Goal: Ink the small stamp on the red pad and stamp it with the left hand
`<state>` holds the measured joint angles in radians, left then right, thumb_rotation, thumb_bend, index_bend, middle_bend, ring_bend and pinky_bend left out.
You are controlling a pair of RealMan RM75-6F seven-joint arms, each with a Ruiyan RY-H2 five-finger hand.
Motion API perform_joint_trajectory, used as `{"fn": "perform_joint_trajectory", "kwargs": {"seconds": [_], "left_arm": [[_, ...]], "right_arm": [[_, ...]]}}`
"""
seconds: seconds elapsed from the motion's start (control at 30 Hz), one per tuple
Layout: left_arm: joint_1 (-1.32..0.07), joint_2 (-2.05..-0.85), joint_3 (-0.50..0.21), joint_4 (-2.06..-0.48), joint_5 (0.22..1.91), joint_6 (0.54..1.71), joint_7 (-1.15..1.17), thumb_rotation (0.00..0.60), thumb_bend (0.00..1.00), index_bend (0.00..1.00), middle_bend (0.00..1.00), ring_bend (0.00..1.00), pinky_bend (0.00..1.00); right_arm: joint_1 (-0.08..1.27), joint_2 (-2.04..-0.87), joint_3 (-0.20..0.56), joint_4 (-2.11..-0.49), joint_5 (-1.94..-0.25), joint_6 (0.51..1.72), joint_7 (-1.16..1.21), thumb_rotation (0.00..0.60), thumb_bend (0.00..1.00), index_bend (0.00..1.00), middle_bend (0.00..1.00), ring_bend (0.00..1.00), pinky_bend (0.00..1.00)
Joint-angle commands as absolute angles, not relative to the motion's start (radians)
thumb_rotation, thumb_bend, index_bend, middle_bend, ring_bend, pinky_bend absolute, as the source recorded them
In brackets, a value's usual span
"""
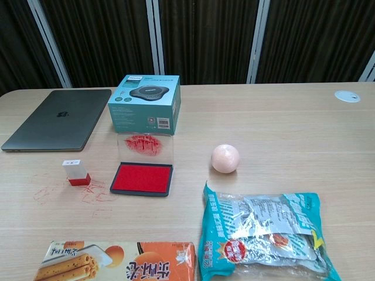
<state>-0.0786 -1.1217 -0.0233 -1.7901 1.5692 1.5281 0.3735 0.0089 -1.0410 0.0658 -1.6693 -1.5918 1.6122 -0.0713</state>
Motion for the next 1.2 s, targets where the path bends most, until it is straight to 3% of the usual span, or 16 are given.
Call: {"fn": "perform_joint_trajectory", "kwargs": {"seconds": [0.03, 0.3, 0.37, 0.43, 0.5, 0.63, 0.83, 1.2], "left_arm": [[-0.078, -1.121, -0.023, -1.790, 1.568, 1.527, 0.373, 0.600, 0.00, 0.00, 0.00, 0.00, 0.00], [-0.110, -1.146, -0.036, -1.731, 1.603, 1.512, 0.320, 0.600, 0.00, 0.00, 0.00, 0.02, 0.03], [-0.141, -1.175, -0.049, -1.684, 1.609, 1.484, 0.271, 0.600, 0.00, 0.00, 0.00, 0.14, 0.17], [-0.172, -1.200, -0.066, -1.663, 1.593, 1.445, 0.255, 0.600, 0.00, 0.00, 0.00, 0.42, 0.43], [-0.206, -1.231, -0.089, -1.647, 1.564, 1.402, 0.262, 0.600, 0.00, 0.00, 0.00, 0.61, 0.59], [-0.307, -1.337, -0.150, -1.612, 1.458, 1.266, 0.314, 0.600, 0.00, 0.05, 0.00, 0.80, 0.80], [-0.399, -1.439, -0.201, -1.589, 1.276, 1.128, 0.436, 0.600, 0.00, 0.18, 0.10, 0.89, 0.92], [-0.471, -1.559, -0.204, -1.506, 1.092, 1.065, 0.521, 0.600, 0.01, 0.32, 0.32, 0.90, 0.95]], "right_arm": [[0.009, -1.042, 0.066, -1.669, -1.592, 1.612, -0.072, 0.600, 0.00, 0.00, 0.00, 0.00, 0.00], [0.015, -1.044, 0.068, -1.678, -1.590, 1.603, -0.077, 0.600, 0.00, 0.00, 0.00, 0.00, 0.00], [0.017, -1.046, 0.069, -1.677, -1.583, 1.596, -0.083, 0.600, 0.00, 0.00, 0.00, 0.00, 0.00], [0.019, -1.048, 0.069, -1.670, -1.573, 1.587, -0.084, 0.600, 0.00, 0.00, 0.00, 0.00, 0.00], [0.020, -1.049, 0.071, -1.667, -1.562, 1.580, -0.080, 0.600, 0.00, 0.00, 0.00, 0.00, 0.00], [0.023, -1.047, 0.075, -1.665, -1.554, 1.575, -0.066, 0.600, 0.00, 0.00, 0.00, 0.00, 0.00], [0.029, -1.047, 0.081, -1.648, -1.523, 1.551, -0.052, 0.600, 0.00, 0.00, 0.00, 0.00, 0.00], [0.032, -1.048, 0.085, -1.630, -1.499, 1.535, -0.033, 0.600, 0.00, 0.00, 0.00, 0.00, 0.00]]}}
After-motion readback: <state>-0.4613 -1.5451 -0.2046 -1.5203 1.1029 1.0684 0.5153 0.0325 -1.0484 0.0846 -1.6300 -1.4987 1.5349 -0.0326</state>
